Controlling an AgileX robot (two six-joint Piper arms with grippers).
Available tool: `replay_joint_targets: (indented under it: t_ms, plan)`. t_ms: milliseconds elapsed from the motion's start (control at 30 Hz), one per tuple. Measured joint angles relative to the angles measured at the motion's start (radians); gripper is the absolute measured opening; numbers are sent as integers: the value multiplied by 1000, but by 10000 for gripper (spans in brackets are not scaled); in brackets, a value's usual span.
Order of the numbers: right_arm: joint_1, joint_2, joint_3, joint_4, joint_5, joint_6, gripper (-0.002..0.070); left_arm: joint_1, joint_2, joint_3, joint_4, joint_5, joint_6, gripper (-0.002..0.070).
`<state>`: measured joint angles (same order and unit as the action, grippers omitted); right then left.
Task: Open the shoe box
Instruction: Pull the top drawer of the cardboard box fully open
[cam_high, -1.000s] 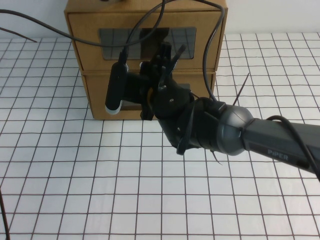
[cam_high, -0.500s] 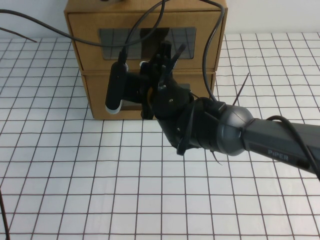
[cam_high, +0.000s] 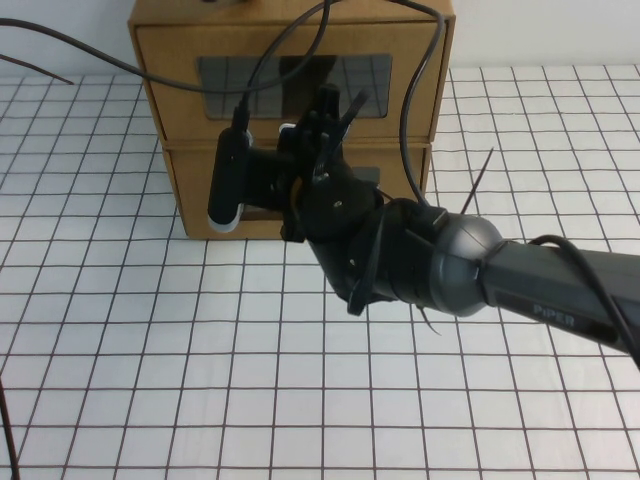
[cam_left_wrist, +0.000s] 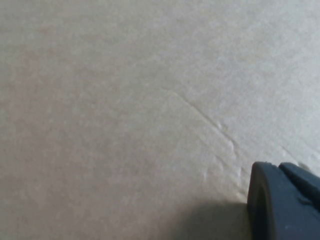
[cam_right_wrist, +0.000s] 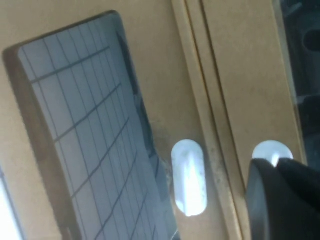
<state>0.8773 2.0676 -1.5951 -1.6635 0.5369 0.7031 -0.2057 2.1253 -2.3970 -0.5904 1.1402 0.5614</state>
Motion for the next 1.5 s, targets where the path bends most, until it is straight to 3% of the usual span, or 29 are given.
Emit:
replay_joint_targets:
  t_ms: [433, 733, 833, 1067, 1500]
  plan:
    - [52, -37, 33, 125, 27, -96, -10, 0, 0, 0, 0, 0, -2, -2]
    - [58, -50, 58, 106, 85, -49, -6, 0, 0, 0, 0, -1, -6, -2]
    - [58, -50, 58, 66, 102, -27, 31, 0, 0, 0, 0, -1, -6, -2]
    - [51, -50, 58, 18, 100, 7, 198, 0, 0, 0, 0, -1, -6, -2]
    - [1, -24, 22, 12, 50, 33, 222, 0, 0, 0, 0, -1, -6, -2]
